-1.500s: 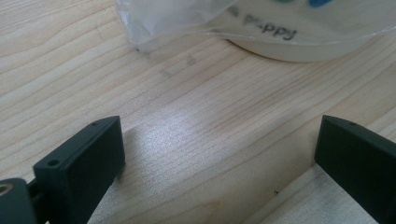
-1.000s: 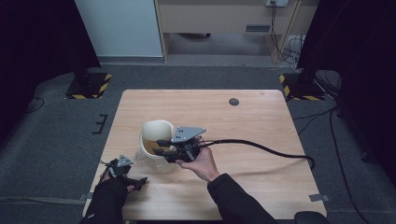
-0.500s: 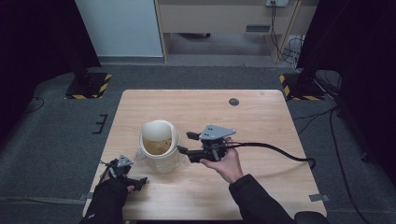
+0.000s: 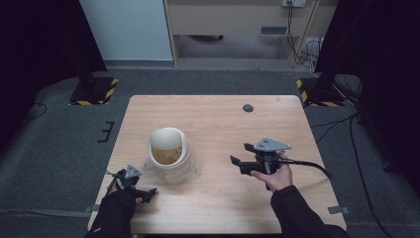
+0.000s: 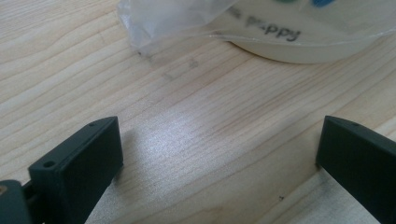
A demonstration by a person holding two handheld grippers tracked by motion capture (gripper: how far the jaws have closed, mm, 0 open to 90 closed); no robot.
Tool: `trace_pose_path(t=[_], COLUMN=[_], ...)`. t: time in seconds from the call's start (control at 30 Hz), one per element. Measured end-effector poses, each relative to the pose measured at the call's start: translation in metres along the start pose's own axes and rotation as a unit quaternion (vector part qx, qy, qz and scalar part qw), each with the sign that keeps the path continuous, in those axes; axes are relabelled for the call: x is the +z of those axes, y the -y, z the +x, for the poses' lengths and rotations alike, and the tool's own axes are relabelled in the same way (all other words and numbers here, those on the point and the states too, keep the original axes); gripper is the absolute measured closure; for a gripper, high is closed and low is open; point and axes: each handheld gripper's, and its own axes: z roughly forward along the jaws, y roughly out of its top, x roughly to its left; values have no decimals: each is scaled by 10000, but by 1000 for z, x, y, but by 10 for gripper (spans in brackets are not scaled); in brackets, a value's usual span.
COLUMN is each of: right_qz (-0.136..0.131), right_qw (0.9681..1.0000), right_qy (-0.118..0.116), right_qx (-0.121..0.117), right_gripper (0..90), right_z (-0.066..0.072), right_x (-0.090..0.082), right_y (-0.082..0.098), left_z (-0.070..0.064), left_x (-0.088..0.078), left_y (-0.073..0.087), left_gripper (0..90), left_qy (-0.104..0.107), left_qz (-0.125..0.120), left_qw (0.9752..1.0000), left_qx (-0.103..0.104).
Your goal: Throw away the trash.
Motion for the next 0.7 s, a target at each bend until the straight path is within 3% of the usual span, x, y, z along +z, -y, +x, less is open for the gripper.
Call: trace_pose_path(t=[0.17, 0.33, 0.6, 0.7], right_qz=[226, 632, 1331, 1376], right_qw=[9988, 9949, 9836, 9819], right_qy=[365, 645, 1155, 1260], right_qx=[242, 452, 382, 325], right_gripper=[257, 228, 191, 172], right_z=[-28, -53, -82, -86], right_x=[-14, -20, -28, -30], right_y=[28, 55, 81, 84], left_z=[1, 2, 5, 6], left_x=[1, 3, 5, 6], left_y=[1, 3, 6, 7], left_gripper=[0, 0, 0, 0], left_qy=[-37, -50, -43, -42], left_qz=[-89, -232, -485, -547], left_qw=[9999, 9997, 9988, 9985], left_qx=[37, 19, 43, 40])
